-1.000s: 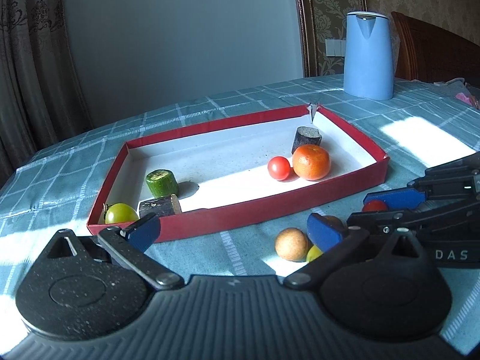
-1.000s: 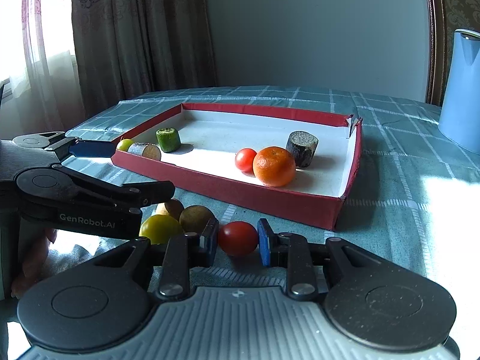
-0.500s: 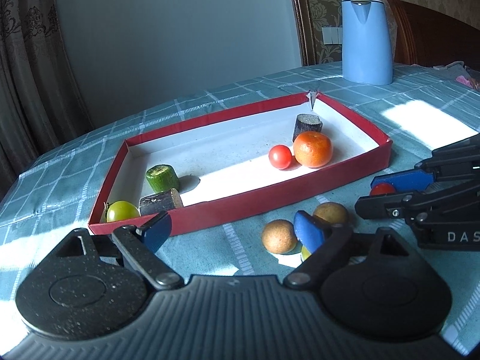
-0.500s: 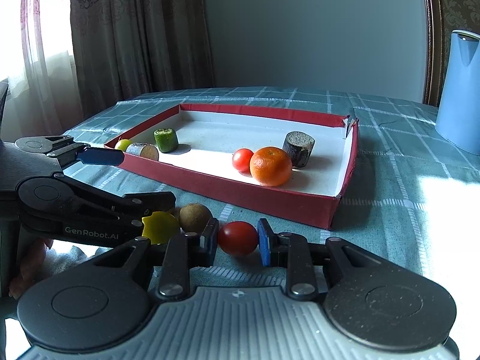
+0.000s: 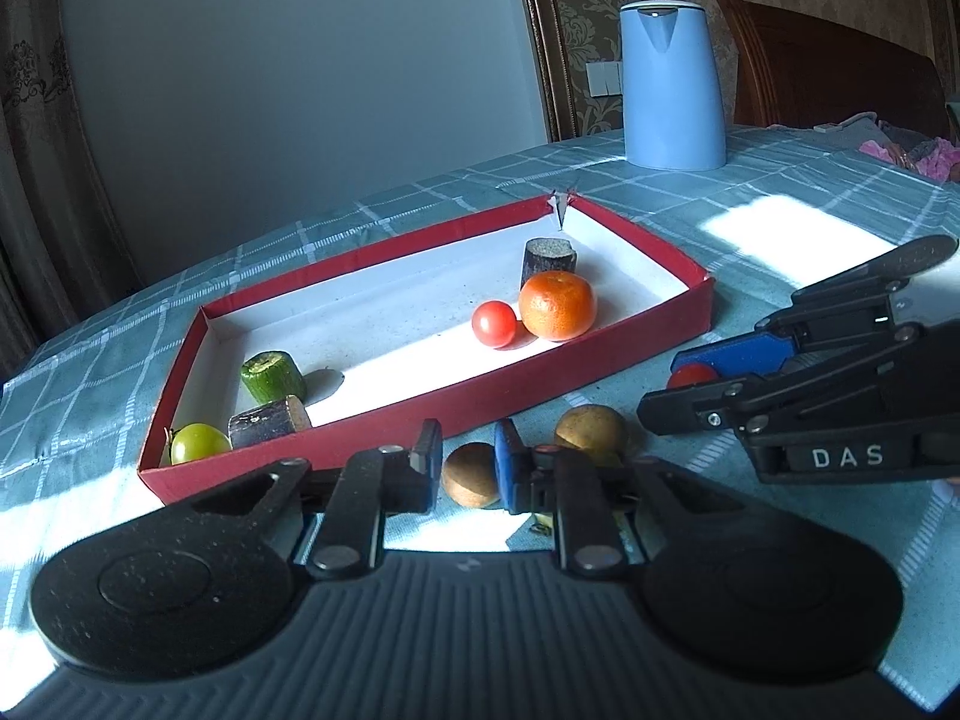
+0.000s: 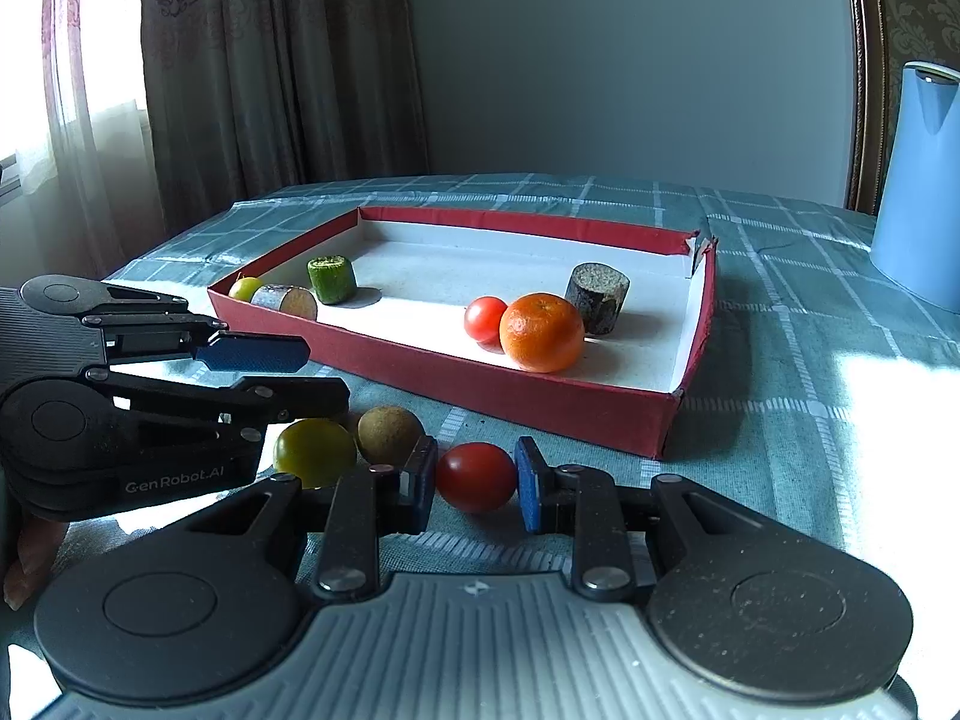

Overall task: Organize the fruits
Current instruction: 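Grasp another red cherry tomato with the right gripper while the left gripper grasps a brown fruit, then release the cherry tomato in the tray with right gripper while left gripper releases the brown fruit there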

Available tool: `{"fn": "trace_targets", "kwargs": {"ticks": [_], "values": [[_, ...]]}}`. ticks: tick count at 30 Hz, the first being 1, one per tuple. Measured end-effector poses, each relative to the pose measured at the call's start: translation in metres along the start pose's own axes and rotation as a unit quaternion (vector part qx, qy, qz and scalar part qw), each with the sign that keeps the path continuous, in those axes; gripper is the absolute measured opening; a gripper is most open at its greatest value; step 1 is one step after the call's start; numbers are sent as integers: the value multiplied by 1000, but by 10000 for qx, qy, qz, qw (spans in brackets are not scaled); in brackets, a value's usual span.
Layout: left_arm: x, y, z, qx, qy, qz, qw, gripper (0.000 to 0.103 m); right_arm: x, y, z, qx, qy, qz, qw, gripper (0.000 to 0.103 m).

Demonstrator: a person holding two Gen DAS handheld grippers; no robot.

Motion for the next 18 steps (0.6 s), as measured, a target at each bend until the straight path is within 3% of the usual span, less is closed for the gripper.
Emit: {"fn": "trace_targets", "kwargs": {"ticks": [6, 18], "values": [[-2, -2, -2, -157, -15, 108, 9998, 9, 0, 0, 1, -14, 38, 15, 10000, 27], [-5, 0, -11, -537, -121, 205, 9983, 9, -1, -4, 1, 9, 73, 96, 9999, 27]]}}
Point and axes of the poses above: each gripper's, at about its wrist camera, not at the fingertips, and y roughly the way its jaws point, z to its right, x to its underside, the point moved 4 cm from there along y, roughly the way its jaws point, and after that the axes turned 13 degrees about -y, right-handed, at the moved point
